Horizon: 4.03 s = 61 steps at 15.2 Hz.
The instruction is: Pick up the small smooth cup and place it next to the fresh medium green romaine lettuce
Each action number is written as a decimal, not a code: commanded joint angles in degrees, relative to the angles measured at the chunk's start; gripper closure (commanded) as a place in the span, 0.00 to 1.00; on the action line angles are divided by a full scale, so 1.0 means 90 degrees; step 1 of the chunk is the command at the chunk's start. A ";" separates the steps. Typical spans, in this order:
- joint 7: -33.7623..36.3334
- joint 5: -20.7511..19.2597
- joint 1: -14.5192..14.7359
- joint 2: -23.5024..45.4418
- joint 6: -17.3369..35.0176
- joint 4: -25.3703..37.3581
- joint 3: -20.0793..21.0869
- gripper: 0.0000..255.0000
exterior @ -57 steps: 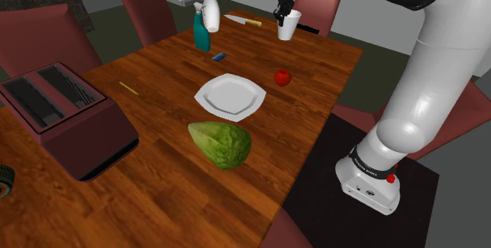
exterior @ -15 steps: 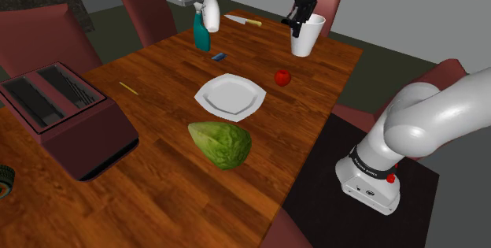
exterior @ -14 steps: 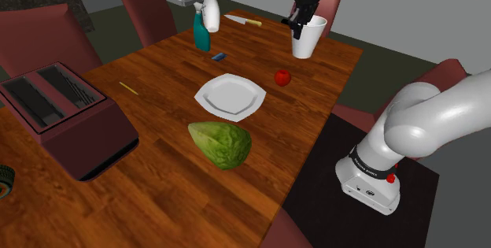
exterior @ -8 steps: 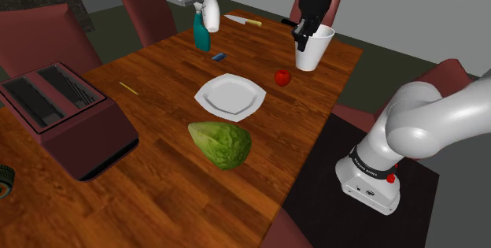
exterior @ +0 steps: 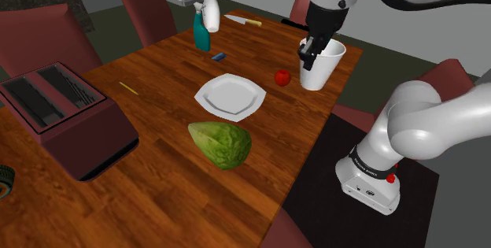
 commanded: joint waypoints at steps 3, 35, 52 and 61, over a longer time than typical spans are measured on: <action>0.0540 0.0449 0.0270 -0.0299 -0.0283 -0.0067 0.0505 1.00; 0.1481 0.1617 0.0834 -0.0390 0.1702 -0.2198 0.1850 1.00; 0.1623 0.1873 0.0874 0.0002 0.2660 -0.2786 0.2229 1.00; 0.1623 0.1730 0.0869 -0.0224 0.1913 -0.2247 0.2037 0.00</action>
